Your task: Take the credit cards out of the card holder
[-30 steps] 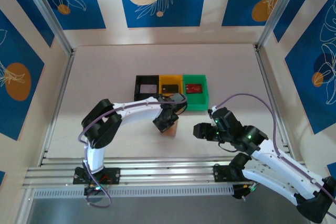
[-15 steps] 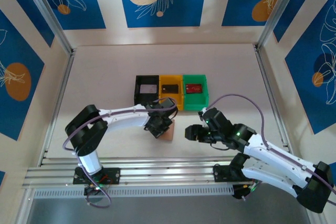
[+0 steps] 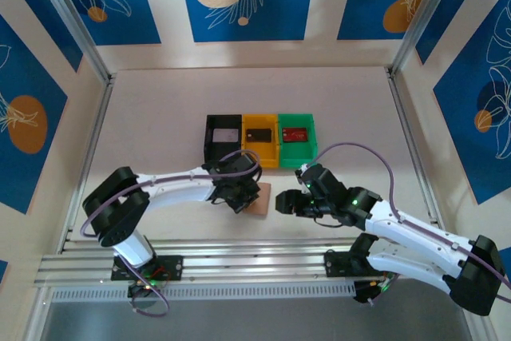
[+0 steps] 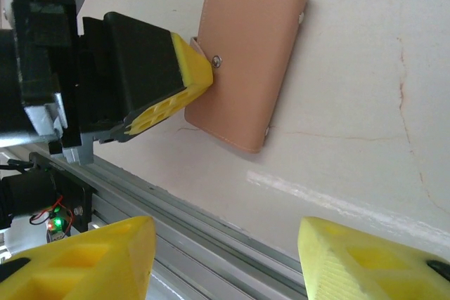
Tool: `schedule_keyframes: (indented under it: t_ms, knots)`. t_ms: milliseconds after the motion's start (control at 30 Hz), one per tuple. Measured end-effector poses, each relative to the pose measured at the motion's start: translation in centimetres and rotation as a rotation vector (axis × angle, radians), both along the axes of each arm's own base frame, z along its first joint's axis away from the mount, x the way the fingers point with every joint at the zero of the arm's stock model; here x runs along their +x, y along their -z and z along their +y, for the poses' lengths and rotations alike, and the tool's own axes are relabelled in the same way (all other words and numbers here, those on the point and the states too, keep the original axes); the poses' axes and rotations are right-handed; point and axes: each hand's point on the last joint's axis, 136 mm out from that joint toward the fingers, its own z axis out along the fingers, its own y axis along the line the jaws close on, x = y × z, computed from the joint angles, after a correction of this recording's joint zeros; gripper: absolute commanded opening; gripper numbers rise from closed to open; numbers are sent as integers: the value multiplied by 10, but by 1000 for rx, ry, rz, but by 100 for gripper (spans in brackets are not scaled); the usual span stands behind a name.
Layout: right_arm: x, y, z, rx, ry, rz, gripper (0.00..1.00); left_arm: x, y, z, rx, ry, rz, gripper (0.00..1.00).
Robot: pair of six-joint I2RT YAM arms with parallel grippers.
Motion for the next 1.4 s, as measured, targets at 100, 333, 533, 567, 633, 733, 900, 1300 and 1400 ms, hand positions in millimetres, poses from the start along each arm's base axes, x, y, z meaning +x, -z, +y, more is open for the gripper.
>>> schedule_keyframes:
  t_ms: [100, 333, 533, 567, 633, 733, 900, 1300, 1400]
  knots:
    - [0, 0, 2, 2, -2, 3, 56, -2, -6, 1, -33, 5, -21, 0]
    - [-2, 3, 5, -3, -10, 10, 54, -6, -31, 8, -103, 23, -84, 0]
    - [-1, 3, 8, 3, -12, 10, 52, -6, -46, 8, -141, 44, -126, 0]
    - [-1, 4, 9, 0, -13, 13, 52, -6, -48, 8, -145, 47, -132, 0]
    - [-2, 6, 9, -6, -16, 18, 50, -6, -51, 7, -153, 49, -140, 0]
    - [-2, 7, 10, -10, -20, 22, 48, -5, -55, 7, -162, 50, -147, 0]
    - [0, -2, 15, 8, -22, 14, 44, -6, -64, 8, -184, 49, -163, 0]
    - [6, -23, 32, 65, 9, 57, 36, -14, -64, 17, -205, 49, -180, 0]
    - [8, -19, 38, 61, 14, 86, 34, -16, -64, 19, -206, 50, -185, 0]
